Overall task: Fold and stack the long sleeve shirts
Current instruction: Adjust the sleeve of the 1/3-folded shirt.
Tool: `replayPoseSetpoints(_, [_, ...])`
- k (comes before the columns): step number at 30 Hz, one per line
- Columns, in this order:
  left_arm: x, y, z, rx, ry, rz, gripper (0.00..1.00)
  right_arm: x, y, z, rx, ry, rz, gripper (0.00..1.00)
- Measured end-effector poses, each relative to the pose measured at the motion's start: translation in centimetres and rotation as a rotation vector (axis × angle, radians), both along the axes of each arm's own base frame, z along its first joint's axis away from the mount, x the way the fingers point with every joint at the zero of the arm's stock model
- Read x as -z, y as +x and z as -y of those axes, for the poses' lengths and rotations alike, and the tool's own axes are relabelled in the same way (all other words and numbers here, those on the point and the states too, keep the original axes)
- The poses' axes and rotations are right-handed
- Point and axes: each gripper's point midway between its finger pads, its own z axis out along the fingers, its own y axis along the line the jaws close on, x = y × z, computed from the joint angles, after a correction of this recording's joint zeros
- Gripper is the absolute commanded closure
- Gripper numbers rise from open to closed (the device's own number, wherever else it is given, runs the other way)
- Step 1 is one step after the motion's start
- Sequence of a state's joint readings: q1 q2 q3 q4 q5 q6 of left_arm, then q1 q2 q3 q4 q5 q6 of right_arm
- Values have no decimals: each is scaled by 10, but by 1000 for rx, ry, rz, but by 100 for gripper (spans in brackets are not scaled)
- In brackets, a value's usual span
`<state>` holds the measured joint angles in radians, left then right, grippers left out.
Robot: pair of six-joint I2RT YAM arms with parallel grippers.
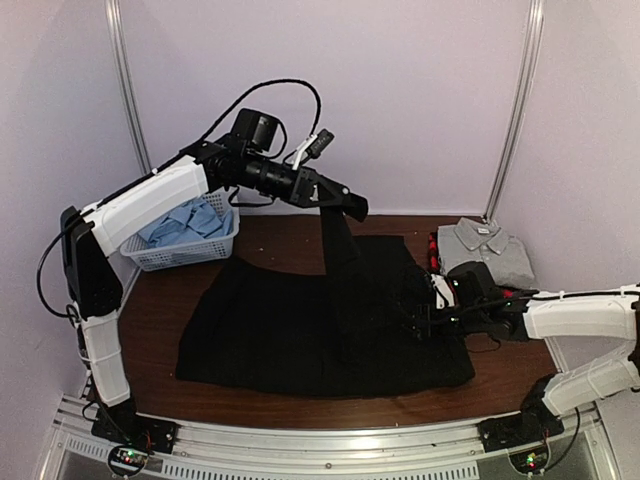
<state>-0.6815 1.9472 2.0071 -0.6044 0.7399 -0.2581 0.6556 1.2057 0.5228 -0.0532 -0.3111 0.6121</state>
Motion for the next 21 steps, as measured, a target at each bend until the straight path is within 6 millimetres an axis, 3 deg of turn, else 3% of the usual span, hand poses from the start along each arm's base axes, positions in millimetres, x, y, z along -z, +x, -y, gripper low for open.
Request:
replayPoseSetpoints(6, [13,-5,8,46,4,-31,100,36,-1,1,-1,-68,-77,48])
replayPoseSetpoints(9, [13,-9,9,70,-7,-39,100,44,0,4,8,-91,-93,48])
replayPoseSetpoints(21, [-6,-39,30,251,-164,-71,100,45,5,10,48,-113,-77,43])
